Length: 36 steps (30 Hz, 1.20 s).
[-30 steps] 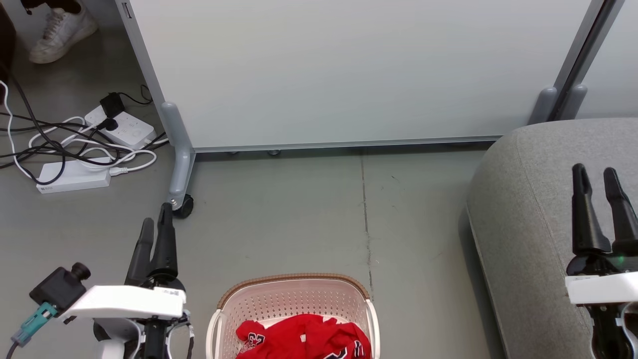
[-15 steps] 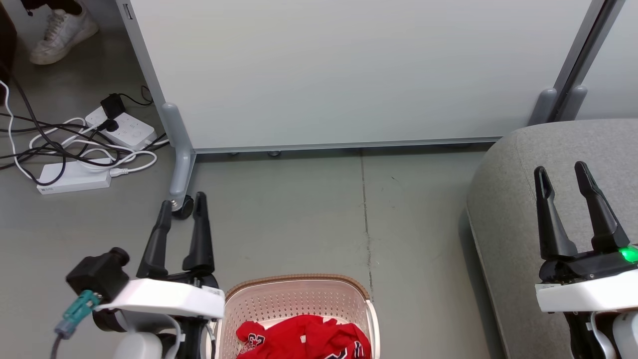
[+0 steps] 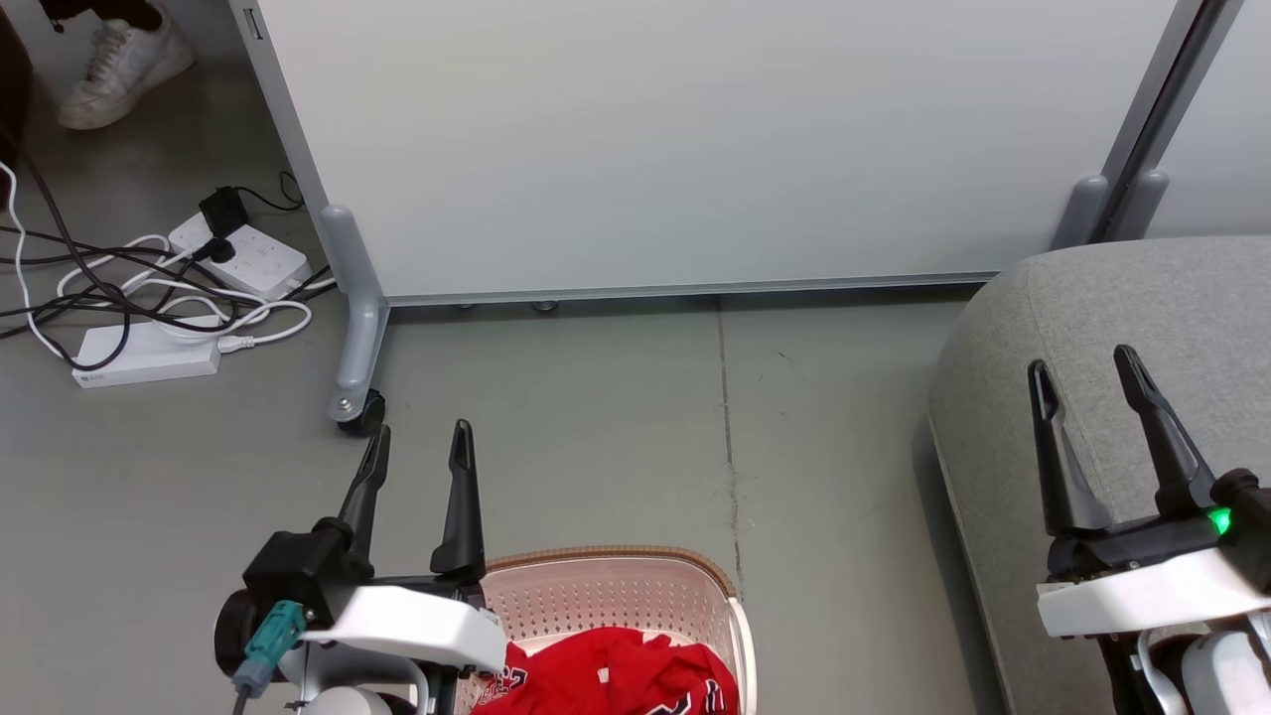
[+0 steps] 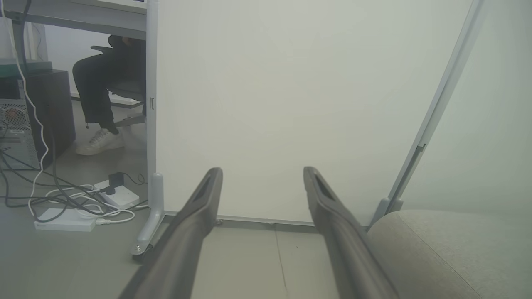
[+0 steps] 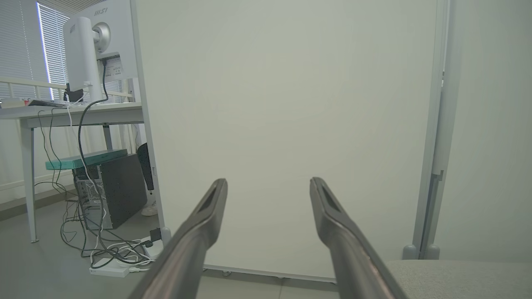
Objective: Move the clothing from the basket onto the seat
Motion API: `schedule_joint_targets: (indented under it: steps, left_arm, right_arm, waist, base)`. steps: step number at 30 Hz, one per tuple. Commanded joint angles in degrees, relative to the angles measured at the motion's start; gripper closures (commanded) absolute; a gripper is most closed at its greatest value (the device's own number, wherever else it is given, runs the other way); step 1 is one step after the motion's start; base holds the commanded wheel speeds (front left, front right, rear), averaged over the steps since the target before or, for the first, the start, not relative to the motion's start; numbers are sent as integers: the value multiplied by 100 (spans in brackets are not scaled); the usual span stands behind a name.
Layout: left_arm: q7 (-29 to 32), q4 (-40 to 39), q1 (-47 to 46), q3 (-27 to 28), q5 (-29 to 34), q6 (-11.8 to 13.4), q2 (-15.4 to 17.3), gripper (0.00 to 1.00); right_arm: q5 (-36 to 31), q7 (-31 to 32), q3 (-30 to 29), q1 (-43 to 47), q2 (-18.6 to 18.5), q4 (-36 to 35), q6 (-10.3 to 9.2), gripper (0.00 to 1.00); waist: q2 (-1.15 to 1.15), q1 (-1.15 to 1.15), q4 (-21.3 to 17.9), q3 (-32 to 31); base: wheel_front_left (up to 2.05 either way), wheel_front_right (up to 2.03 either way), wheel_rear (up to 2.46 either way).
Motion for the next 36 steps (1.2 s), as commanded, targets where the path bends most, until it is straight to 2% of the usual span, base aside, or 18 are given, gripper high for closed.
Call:
schedule_joint_targets:
  steps: [1, 12, 19, 36]
  left_arm:
    - [-60, 8, 33, -55, 183, 92, 46, 0]
    - [-192, 448, 179, -112, 559, 272, 40, 0]
    - [-281, 709, 236, -63, 758, 246, 21, 0]
    - [-466, 755, 315, -174, 1433, 389, 17, 0]
  right_arm:
    - [-214, -30, -68, -11, 47, 61, 21, 0]
    - [-659, -37, -298, 51, 376, 609, 22, 0]
    - [-1083, -44, -325, 20, 475, 782, 18, 0]
    - [-1996, -57, -384, -49, 684, 1068, 20, 0]
  waist:
    - [0, 0, -2, 1]
    - [0, 0, 8, -52]
    - [0, 0, 16, -93]
    - [0, 0, 29, -65]
  base:
    - [0, 0, 0]
    - [0, 0, 0]
    - [0, 0, 0]
    - [0, 0, 0]
